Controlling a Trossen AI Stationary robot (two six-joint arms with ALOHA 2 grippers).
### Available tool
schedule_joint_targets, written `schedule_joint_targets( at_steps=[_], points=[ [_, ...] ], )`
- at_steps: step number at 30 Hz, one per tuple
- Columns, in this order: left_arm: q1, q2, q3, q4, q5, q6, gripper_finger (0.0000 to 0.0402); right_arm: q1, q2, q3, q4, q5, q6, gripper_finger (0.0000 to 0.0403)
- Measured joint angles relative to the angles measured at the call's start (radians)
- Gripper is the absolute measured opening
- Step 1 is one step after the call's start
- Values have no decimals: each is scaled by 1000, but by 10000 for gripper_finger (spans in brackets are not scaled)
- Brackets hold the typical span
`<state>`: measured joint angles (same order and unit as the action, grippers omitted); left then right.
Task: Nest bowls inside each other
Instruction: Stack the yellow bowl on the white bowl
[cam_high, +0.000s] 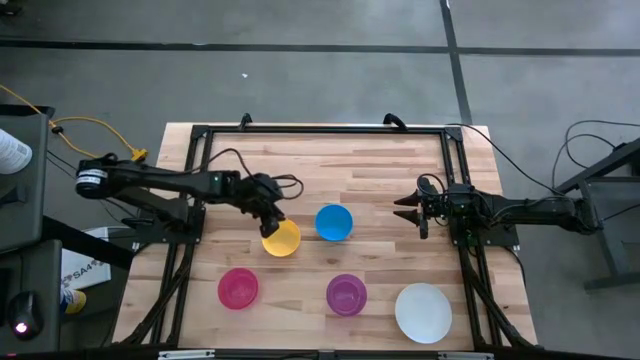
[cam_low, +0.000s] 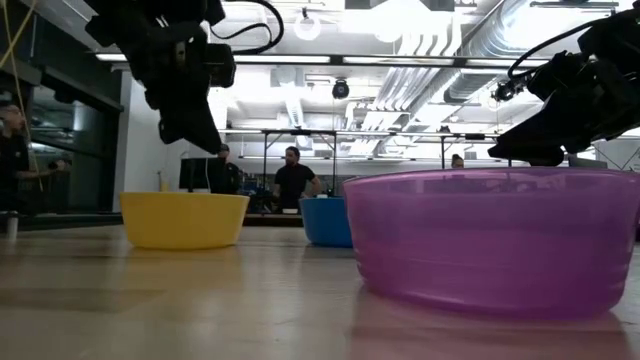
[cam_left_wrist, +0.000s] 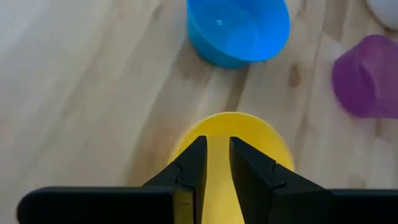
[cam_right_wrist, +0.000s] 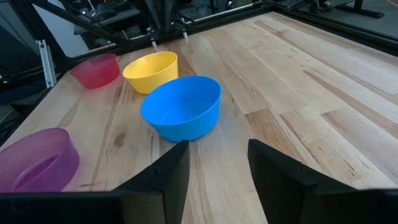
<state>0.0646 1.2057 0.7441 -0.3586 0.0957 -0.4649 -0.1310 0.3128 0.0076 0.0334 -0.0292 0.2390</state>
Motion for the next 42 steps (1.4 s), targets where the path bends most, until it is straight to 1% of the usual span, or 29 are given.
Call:
schedule_joint_targets(
  at_steps=[2, 5, 9, 12, 15, 23, 29, 35, 42],
  points=[
    [-14, 24, 25, -28, 0, -18, 69, 0, 0, 0, 0, 0, 0, 156],
    [-33, 58, 98, -102, -27, 9, 69, 0, 0, 0, 0, 0, 0, 156],
    [-58, 115, 241, -301, -107, 20, 69, 0, 0, 0, 0, 0, 0, 156],
    [-78, 183, 338, -453, -159, 23, 69, 0, 0, 0, 0, 0, 0, 156],
    [-81, 238, 393, -530, -178, 23, 69, 0, 0, 0, 0, 0, 0, 156],
    [-78, 305, 395, -532, -182, 23, 69, 0, 0, 0, 0, 0, 0, 156],
    [-78, 306, 359, -491, -185, 23, 69, 0, 0, 0, 0, 0, 0, 156],
    [-78, 306, 303, -438, -185, 61, 70, 0, 0, 0, 0, 0, 0, 156],
    [-78, 306, 300, -429, -185, 66, 70, 0, 0, 0, 0, 0, 0, 156]
  ],
)
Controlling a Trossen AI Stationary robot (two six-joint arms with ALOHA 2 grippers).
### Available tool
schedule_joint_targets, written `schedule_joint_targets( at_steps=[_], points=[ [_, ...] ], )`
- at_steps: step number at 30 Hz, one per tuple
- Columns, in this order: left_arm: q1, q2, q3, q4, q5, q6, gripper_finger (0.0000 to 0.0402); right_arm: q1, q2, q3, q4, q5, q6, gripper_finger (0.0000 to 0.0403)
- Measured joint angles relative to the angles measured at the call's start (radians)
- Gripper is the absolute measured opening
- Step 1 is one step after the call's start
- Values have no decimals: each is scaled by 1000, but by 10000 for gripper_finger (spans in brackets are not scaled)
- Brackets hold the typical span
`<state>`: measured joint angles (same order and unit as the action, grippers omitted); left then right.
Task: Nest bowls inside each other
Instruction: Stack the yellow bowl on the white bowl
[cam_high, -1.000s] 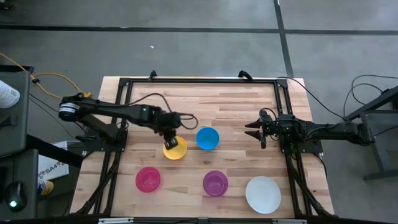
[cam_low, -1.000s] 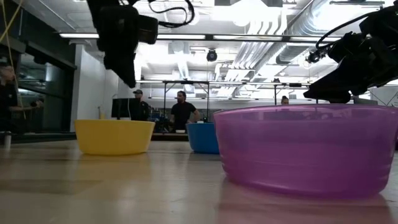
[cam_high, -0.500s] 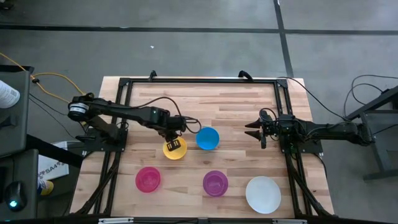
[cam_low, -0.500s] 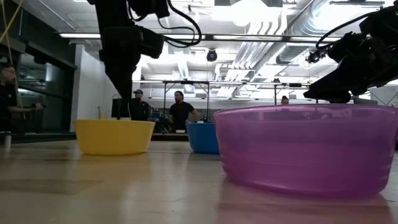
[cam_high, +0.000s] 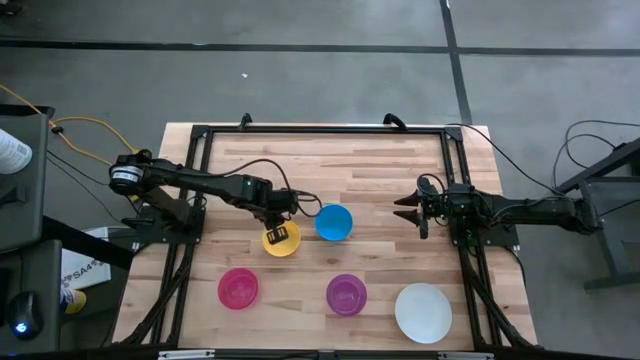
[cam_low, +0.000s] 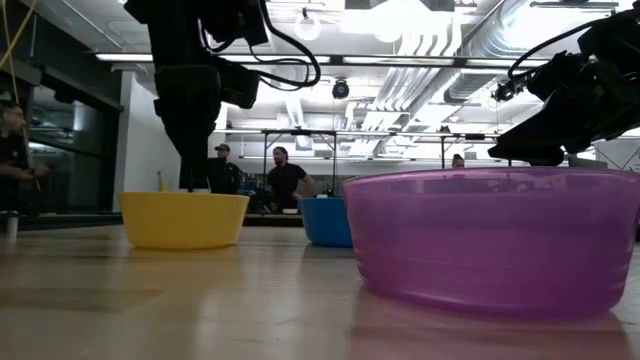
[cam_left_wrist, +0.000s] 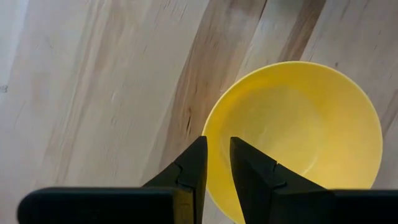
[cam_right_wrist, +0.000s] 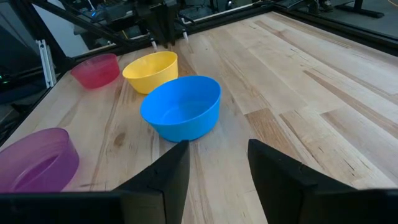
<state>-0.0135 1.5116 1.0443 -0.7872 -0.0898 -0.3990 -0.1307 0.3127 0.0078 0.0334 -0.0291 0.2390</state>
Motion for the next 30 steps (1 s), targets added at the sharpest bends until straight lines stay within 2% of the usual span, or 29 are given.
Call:
schedule_joint_targets(
  at_steps=[10, 21, 30],
  points=[
    [0, 0, 0, -30, 0, -77, 70, 0, 0, 0, 0, 0, 0, 156],
    [0, 13, -2, -54, 0, -77, 72, 0, 0, 0, 0, 0, 0, 156],
    [0, 31, -1, -45, -2, -53, 137, 0, 0, 0, 0, 0, 0, 156]
  ],
)
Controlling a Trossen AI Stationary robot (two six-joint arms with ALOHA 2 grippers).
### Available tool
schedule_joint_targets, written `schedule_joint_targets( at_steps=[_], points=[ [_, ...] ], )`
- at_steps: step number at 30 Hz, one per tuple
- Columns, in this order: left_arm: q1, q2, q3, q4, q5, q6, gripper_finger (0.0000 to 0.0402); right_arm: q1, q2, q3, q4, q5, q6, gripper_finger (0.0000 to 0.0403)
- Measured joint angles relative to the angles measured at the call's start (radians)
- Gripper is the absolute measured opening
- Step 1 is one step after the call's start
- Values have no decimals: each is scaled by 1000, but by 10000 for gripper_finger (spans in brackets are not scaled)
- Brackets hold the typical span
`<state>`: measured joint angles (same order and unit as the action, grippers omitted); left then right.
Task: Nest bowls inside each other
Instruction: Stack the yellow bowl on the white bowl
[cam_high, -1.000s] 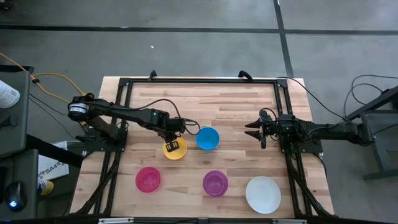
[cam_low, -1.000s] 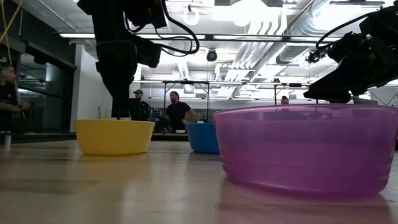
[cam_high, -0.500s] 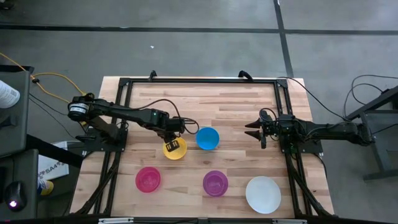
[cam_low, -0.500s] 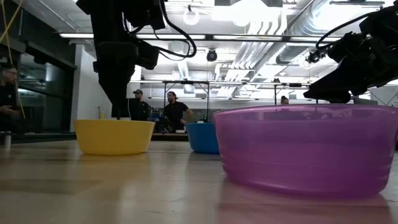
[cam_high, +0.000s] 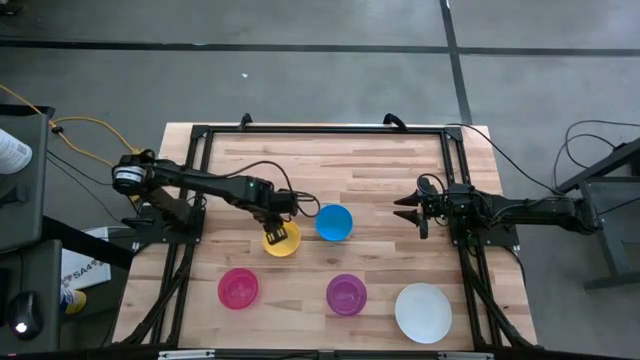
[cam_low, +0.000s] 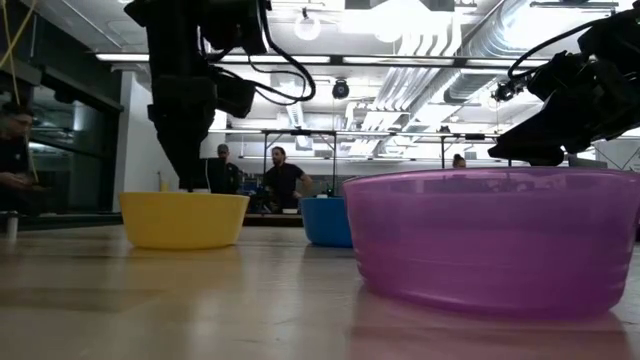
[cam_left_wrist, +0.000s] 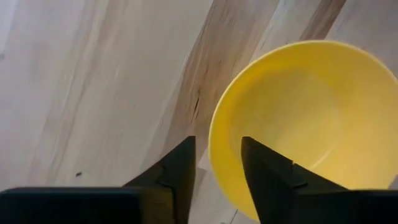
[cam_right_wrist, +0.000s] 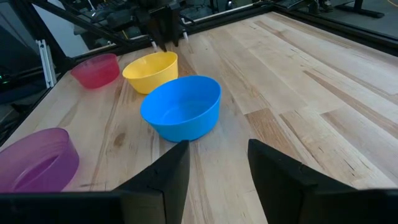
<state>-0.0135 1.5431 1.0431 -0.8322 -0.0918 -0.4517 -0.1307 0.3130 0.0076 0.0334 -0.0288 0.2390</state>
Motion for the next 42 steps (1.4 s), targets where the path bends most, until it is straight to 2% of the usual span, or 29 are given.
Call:
schedule_joint_targets(
  at_steps=[4, 16, 42],
  points=[
    [0, 22, 0, -1, 0, 2, 150, 0, 0, 0, 0, 0, 0, 156],
    [0, 52, 0, 19, 2, 38, 151, 0, 0, 0, -1, 0, 0, 156],
    [0, 80, 1, 28, 5, 62, 135, 0, 0, 0, -1, 0, 0, 156]
  ],
)
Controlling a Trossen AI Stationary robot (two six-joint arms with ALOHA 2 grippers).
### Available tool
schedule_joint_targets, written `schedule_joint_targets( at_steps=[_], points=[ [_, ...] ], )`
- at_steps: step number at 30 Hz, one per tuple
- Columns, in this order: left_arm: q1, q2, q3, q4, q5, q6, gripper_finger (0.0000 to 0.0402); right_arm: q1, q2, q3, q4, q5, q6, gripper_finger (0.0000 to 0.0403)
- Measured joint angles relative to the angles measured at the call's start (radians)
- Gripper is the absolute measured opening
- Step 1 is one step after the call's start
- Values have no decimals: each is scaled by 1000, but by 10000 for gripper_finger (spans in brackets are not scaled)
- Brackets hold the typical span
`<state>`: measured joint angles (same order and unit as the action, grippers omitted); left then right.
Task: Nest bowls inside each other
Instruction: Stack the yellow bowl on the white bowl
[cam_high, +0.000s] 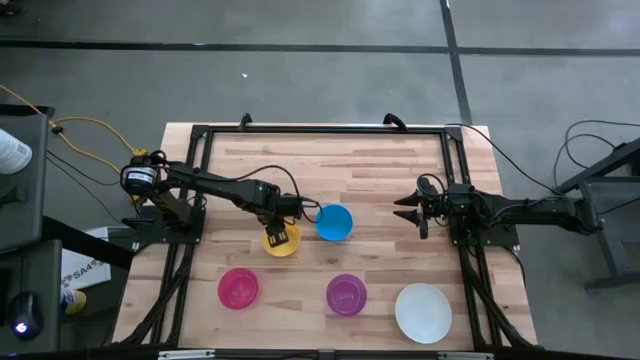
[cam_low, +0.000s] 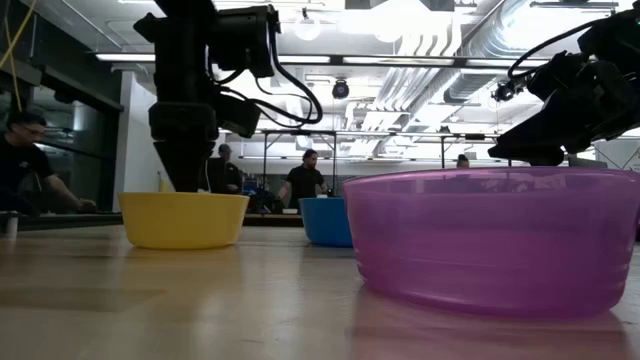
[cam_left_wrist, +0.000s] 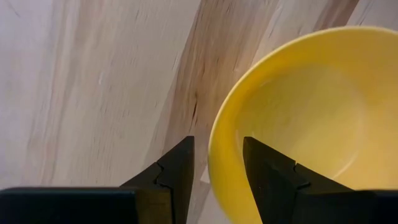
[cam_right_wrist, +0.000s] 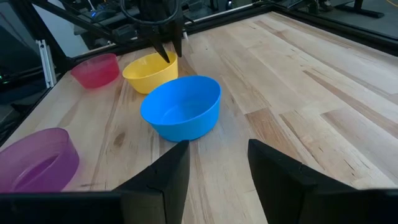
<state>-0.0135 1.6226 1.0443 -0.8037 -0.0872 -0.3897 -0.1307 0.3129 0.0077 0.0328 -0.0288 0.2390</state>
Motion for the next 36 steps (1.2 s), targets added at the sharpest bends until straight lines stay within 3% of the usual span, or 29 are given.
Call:
schedule_joint_targets(
  at_steps=[15, 27, 36],
  points=[
    [0, 0, 0, 1, -10, 0, 130, 0, 0, 0, 0, 0, 0, 156],
    [0, 0, 0, 1, -11, 0, 30, 0, 0, 0, 0, 0, 0, 156],
    [0, -2, 0, -2, -9, -1, 9, 0, 0, 0, 0, 0, 0, 156]
  ],
)
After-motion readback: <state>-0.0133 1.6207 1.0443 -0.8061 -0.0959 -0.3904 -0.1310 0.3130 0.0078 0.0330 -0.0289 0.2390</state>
